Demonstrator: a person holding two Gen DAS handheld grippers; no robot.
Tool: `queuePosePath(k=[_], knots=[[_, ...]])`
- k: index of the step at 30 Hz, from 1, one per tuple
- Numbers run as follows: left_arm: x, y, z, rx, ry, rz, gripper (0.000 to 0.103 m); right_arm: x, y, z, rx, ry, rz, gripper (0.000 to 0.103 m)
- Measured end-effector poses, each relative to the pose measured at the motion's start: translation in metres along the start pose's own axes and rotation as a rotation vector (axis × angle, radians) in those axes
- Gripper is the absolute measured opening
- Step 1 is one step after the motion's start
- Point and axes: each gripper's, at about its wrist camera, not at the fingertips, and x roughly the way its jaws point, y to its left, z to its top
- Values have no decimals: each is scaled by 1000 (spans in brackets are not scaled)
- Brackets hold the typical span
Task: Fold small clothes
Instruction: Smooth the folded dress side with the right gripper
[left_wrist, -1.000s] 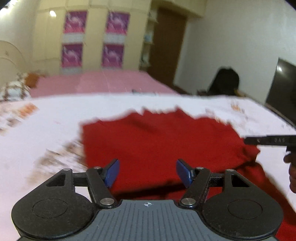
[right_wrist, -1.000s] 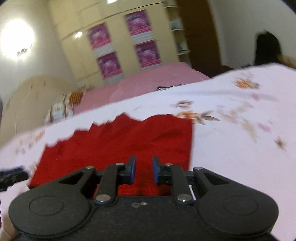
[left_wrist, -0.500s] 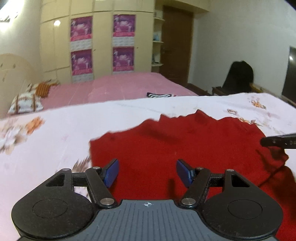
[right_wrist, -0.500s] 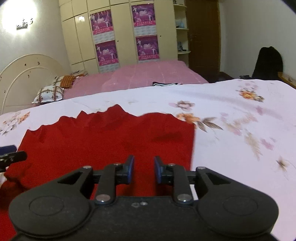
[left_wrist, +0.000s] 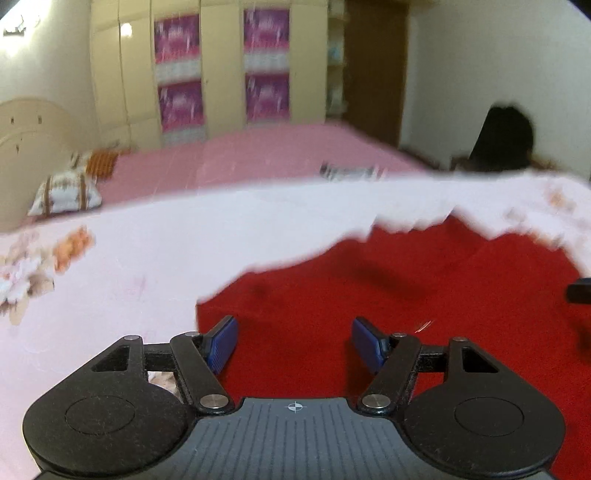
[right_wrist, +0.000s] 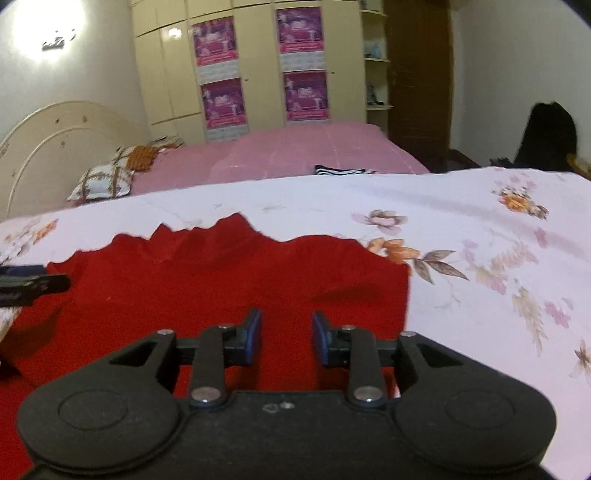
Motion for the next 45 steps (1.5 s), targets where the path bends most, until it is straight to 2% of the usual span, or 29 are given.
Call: queuePosePath(k=[1, 3, 5, 7, 9, 10, 12, 13, 15, 17, 19, 22, 23, 27, 30, 31, 32, 33, 36, 38, 39, 40, 41, 45], knots=[[2, 3, -4, 0, -22, -5, 74, 10, -1, -4, -20, 45, -26, 32], [-3, 0, 0, 21, -11, 5, 74, 15, -8, -7, 1, 42, -14, 32], [-19, 2, 1, 12, -56, 29, 74, 8, -13, -2, 41, 45, -8, 30], [-30, 10, -2, -27, -74, 26, 74, -6, -16, 2, 61, -8, -10, 32], [-30, 13, -11, -28, -50, 29, 74, -18, -18, -1, 57, -41, 4, 32], [-23, 12, -17, -12, -12, 37, 74, -17, -19, -5, 41, -32, 3, 32], [-20, 14, -20, -10, -34, 51, 81, 1, -19, -15, -12, 49, -43, 31], [-18, 16, -16, -1, -30, 57, 82, 2, -17, -19, -44, 15, -48, 32], [-30, 13, -11, 8, -41, 65, 82, -2, -15, -16, -51, 25, -49, 31], [-47, 10, -14, 13, -73, 47, 82, -18, -18, -10, -8, -21, -12, 32], [-63, 7, -25, 10, -82, 44, 82, -36, -20, -13, -31, -60, 0, 32], [-53, 1, -41, 35, -12, 54, 83, -40, -23, -26, -90, -33, 20, 32], [-54, -1, -45, 32, -36, 68, 90, -31, -23, -33, -115, 20, 0, 34], [-50, -1, -38, 26, -9, 110, 95, -25, -22, -39, -167, 2, -5, 36], [-57, -4, -40, 32, -8, 136, 95, -22, -24, -39, -169, 0, -4, 42], [-61, -4, -40, 26, 0, 152, 95, -22, -27, -39, -169, 1, -6, 46], [-68, -4, -39, 13, 17, 170, 95, -23, -30, -39, -153, 8, -8, 45], [-75, -2, -39, -3, 30, 169, 95, -31, -35, -37, -109, 18, 0, 42], [-105, 3, -51, -77, 35, 116, 95, -70, -52, -31, 13, -59, 116, 42], [-118, 1, -66, -95, 66, 112, 94, -78, -58, -36, 10, -25, 155, 41], [-123, -2, -73, -93, 82, 112, 90, -79, -62, -41, 16, 0, 174, 41], [-127, -6, -80, -92, 103, 113, 80, -79, -67, -47, 36, 21, 199, 41], [-132, -10, -86, -94, 120, 115, 76, -80, -71, -52, 57, 40, 219, 40], [-156, -23, -111, -107, 153, 123, 75, -85, -90, -70, 162, 112, 278, 40]])
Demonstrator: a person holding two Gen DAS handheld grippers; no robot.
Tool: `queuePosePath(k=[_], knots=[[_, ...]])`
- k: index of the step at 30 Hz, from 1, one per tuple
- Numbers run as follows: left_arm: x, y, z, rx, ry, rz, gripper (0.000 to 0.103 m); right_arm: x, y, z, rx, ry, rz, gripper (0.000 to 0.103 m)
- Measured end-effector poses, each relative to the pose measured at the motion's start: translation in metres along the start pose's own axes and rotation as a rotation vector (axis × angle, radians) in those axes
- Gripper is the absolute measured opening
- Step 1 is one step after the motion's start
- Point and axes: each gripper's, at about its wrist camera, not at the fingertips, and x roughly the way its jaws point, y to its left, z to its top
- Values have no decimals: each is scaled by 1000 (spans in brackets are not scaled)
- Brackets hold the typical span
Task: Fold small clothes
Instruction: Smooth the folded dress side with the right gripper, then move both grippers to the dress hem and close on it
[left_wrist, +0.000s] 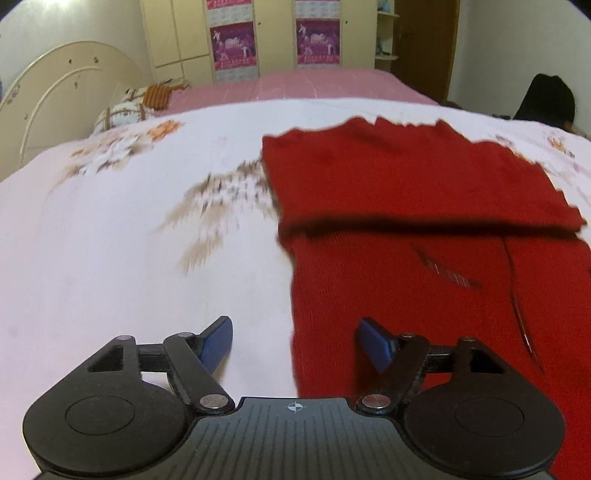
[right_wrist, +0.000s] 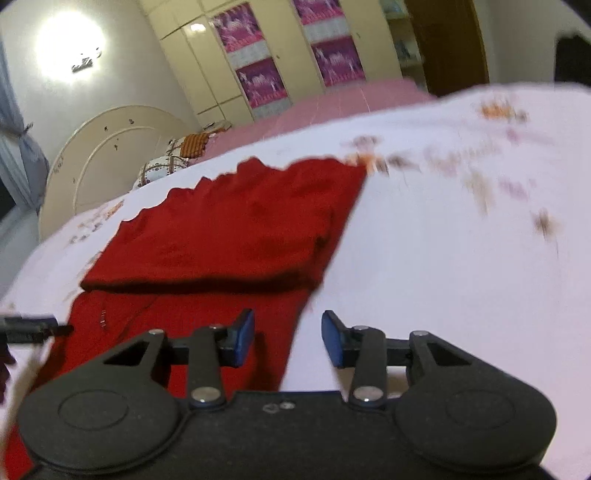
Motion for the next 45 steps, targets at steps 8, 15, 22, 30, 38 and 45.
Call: queuePosePath(k=[8, 15, 22, 30, 38, 45], knots=[[-36, 15, -44, -20, 49, -90, 66, -38, -11, -33, 133, 40, 69, 38], [-66, 22, -79, -4, 49, -127, 66, -77, 6, -71, 133, 69, 41, 38], [-98, 29, -107, -4, 52, -136, 66, -120, 22, -108, 148, 88, 1, 40], [-119, 36, -135, 17, 63, -153, 66, -137, 30, -131, 198, 95, -20, 41], [-130, 68, -159, -172, 83, -376, 45, -148, 24, -146, 285, 110, 22, 41], [-104, 108, -175, -433, 119, -620, 37, -154, 1, -165, 467, 131, 155, 36]])
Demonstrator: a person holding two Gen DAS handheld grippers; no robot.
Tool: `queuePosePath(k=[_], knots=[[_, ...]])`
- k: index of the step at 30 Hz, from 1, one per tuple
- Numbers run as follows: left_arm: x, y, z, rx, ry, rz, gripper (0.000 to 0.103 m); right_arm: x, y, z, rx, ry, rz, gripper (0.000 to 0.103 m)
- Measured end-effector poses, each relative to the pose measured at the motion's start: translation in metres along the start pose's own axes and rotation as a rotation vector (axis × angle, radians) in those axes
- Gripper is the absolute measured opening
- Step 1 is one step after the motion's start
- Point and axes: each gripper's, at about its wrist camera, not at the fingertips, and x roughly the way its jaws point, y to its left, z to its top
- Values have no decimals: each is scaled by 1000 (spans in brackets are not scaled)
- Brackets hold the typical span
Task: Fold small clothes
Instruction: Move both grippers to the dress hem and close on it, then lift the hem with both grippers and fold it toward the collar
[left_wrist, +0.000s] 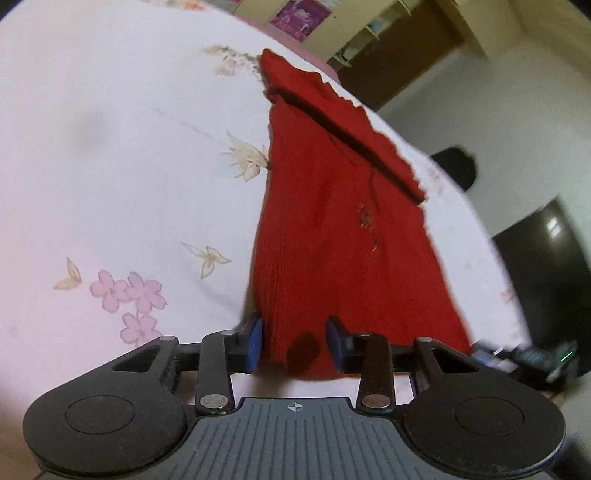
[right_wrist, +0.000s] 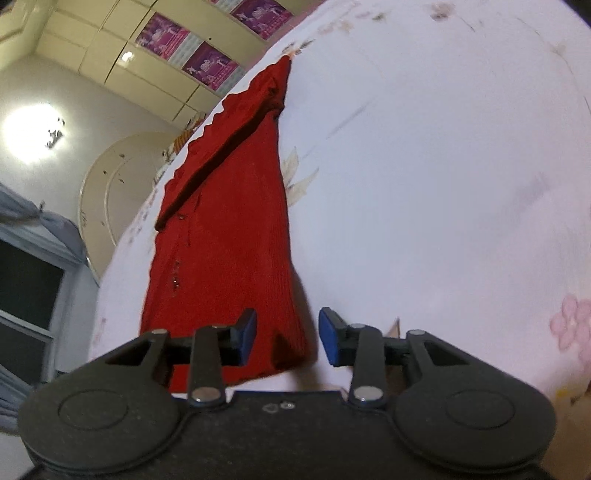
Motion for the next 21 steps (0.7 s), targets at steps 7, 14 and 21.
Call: queuePosePath(k=[7, 14, 21], knots=[[17, -1, 8, 14, 31, -37, 37, 17, -6, 11, 47, 47, 84, 32], [32, -32, 14, 178, 21, 83, 5, 36, 14, 14, -80, 81, 60, 5], [-12, -12, 4, -68, -251, -137, 5, -2, 31, 18, -129, -50, 121, 5]])
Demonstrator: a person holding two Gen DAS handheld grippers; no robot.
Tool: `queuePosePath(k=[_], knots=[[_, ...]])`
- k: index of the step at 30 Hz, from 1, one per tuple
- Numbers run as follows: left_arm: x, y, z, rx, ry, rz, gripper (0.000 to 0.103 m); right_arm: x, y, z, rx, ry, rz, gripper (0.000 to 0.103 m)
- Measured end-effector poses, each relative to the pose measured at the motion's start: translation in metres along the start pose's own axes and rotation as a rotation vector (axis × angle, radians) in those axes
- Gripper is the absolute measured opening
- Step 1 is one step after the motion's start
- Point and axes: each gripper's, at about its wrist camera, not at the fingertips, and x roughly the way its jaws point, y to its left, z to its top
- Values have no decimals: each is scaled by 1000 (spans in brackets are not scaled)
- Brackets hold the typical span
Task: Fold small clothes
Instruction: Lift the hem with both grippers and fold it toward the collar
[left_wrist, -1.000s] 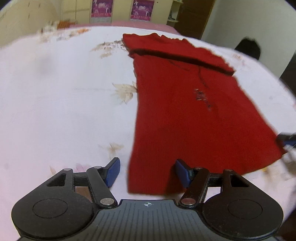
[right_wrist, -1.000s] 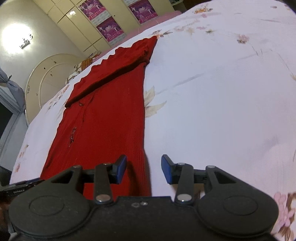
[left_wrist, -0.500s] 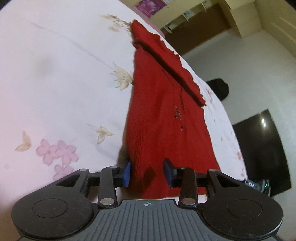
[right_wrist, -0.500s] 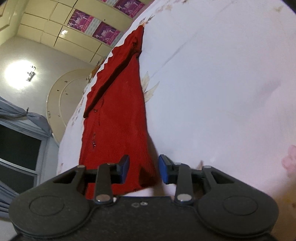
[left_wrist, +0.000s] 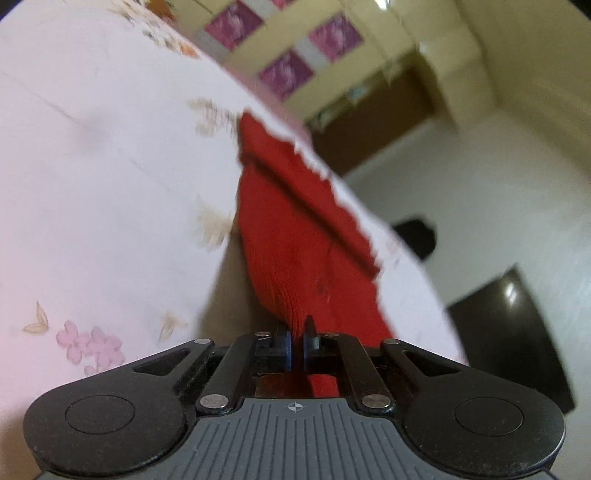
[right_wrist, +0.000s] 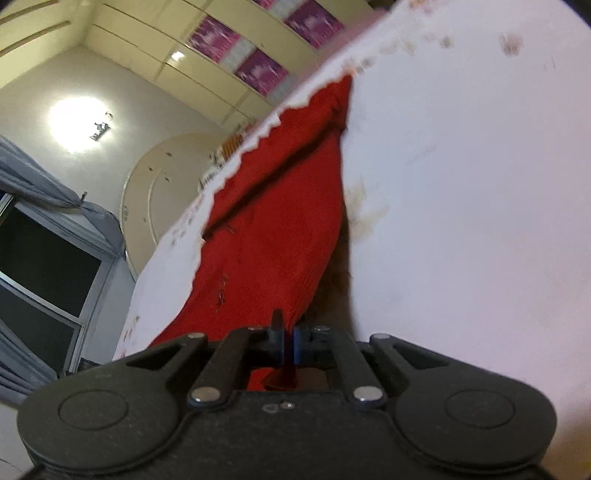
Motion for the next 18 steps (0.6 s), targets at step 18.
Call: queuePosePath(k=[18], knots=[[115, -47, 178, 4, -62, 70, 5, 74, 50, 183, -34, -147, -12, 4]])
